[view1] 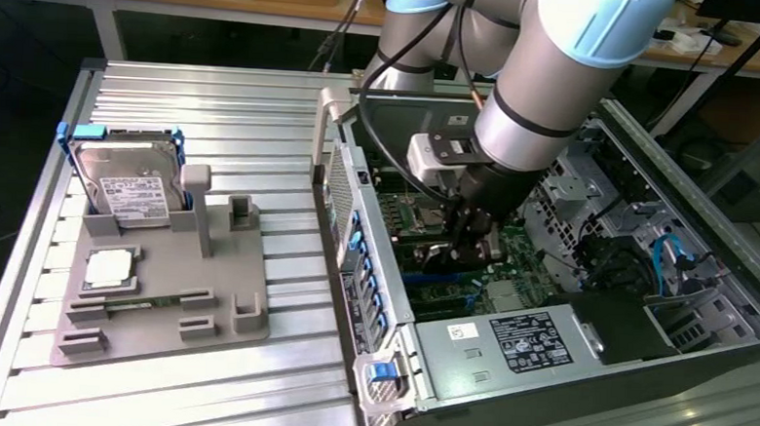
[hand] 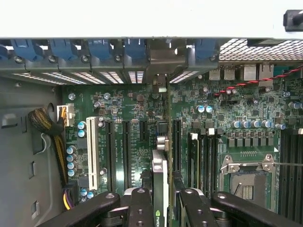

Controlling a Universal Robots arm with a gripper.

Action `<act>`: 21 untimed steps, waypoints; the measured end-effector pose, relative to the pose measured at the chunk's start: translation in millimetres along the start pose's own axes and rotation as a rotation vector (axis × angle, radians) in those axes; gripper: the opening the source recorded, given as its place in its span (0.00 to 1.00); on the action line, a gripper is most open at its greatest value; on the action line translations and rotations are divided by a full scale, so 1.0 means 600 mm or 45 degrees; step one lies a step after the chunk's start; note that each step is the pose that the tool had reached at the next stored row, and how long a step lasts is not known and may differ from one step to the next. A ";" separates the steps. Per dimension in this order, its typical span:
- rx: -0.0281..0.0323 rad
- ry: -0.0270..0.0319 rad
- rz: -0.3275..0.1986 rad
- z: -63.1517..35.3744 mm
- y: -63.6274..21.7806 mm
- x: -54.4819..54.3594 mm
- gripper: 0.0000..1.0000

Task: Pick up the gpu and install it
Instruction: 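Insert the gpu into the slot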

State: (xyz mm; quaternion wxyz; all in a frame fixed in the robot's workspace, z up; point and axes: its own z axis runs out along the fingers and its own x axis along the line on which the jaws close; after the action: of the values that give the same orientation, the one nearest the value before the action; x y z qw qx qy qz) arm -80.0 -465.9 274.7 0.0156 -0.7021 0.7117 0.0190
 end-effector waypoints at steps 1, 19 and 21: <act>0.0000 -0.0003 0.000 0.001 0.000 0.000 0.27; -0.0014 -0.0020 0.000 0.010 0.000 0.001 0.27; -0.0013 -0.0022 0.000 0.011 0.000 0.000 0.27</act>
State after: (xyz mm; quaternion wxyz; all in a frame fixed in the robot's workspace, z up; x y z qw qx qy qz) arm -80.1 -465.9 268.4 0.0159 -0.7020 0.7117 0.0200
